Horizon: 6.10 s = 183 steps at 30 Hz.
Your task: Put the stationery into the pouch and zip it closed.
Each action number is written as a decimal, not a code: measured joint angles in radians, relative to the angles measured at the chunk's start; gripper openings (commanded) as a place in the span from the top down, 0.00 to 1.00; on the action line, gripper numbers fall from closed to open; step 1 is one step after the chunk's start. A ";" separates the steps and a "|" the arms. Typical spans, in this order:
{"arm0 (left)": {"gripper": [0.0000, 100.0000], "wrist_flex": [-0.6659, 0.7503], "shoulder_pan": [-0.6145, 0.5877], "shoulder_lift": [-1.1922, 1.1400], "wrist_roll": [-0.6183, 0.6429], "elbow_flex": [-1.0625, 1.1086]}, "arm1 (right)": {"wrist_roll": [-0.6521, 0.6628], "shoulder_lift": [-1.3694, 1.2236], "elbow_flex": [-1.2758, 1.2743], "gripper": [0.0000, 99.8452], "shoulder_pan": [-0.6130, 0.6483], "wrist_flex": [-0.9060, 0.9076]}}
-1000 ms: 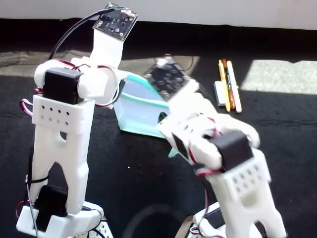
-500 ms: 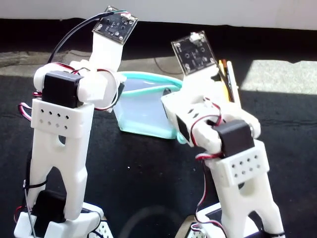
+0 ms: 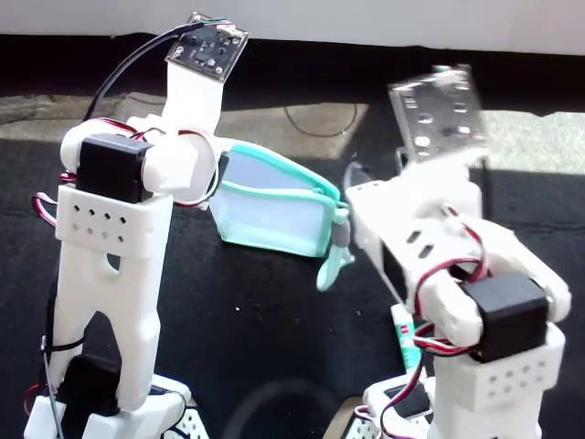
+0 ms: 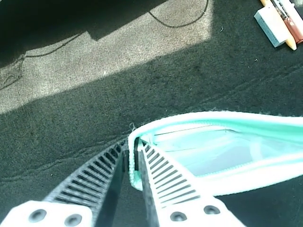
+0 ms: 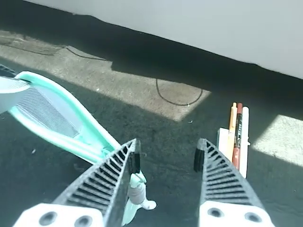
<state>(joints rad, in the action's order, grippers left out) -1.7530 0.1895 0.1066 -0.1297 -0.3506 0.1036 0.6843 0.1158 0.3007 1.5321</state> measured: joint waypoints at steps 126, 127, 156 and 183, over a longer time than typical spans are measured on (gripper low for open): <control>0.99 0.000 0.000 0.002 0.000 0.043 | -0.143 0.146 -0.157 0.99 0.069 -0.354; 0.99 0.000 0.000 0.002 0.000 0.043 | -0.152 0.140 -0.140 0.99 0.106 -0.373; 0.99 -0.002 0.000 0.000 0.002 0.005 | -0.089 -0.213 -0.118 0.99 0.310 -0.534; 0.99 -0.002 0.002 0.000 0.003 0.005 | -0.084 0.086 -0.292 0.79 0.239 -0.542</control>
<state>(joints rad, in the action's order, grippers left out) -1.7545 0.1910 0.1066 -0.1266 -0.3460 0.0192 0.7702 -0.1757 0.5401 0.9904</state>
